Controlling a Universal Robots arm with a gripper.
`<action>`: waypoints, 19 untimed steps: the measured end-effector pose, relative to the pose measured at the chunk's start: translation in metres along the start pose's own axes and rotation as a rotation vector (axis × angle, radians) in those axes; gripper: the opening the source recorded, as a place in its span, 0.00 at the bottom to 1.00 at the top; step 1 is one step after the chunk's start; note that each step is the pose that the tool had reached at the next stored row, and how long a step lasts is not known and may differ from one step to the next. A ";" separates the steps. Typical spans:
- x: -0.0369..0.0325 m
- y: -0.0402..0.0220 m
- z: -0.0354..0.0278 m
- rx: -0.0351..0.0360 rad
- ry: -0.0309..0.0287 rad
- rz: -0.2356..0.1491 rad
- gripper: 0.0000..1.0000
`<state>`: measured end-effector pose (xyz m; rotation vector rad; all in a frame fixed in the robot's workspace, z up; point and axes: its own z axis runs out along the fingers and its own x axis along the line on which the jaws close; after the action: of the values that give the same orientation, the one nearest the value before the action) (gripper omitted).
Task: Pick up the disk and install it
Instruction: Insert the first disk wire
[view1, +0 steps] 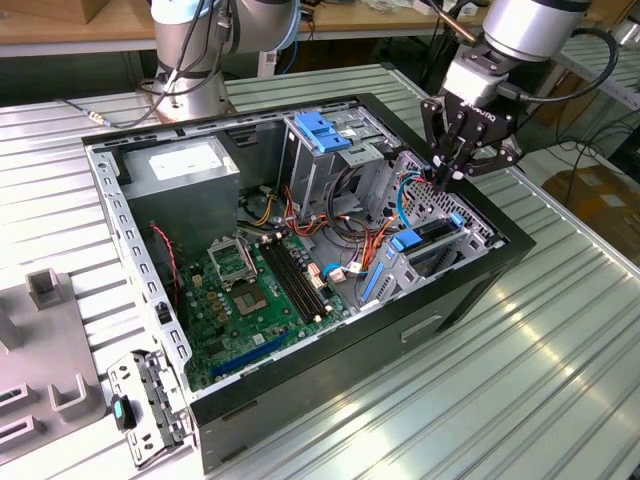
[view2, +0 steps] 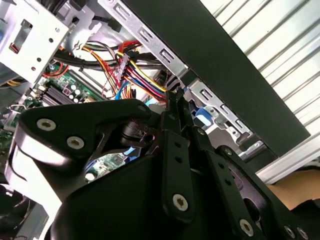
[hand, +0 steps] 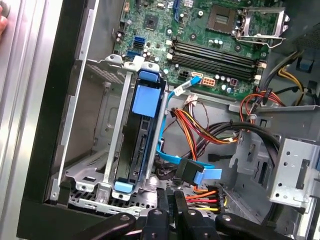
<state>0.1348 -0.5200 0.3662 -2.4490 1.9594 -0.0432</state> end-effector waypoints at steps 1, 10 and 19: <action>-0.0003 0.0017 0.0000 0.0000 0.0000 0.000 0.16; -0.0004 0.0037 0.0012 -0.0016 0.0019 0.093 0.16; 0.0062 0.0121 0.0019 -0.0017 0.0017 0.094 0.16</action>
<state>0.1244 -0.5287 0.3641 -2.3548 2.0733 -0.0433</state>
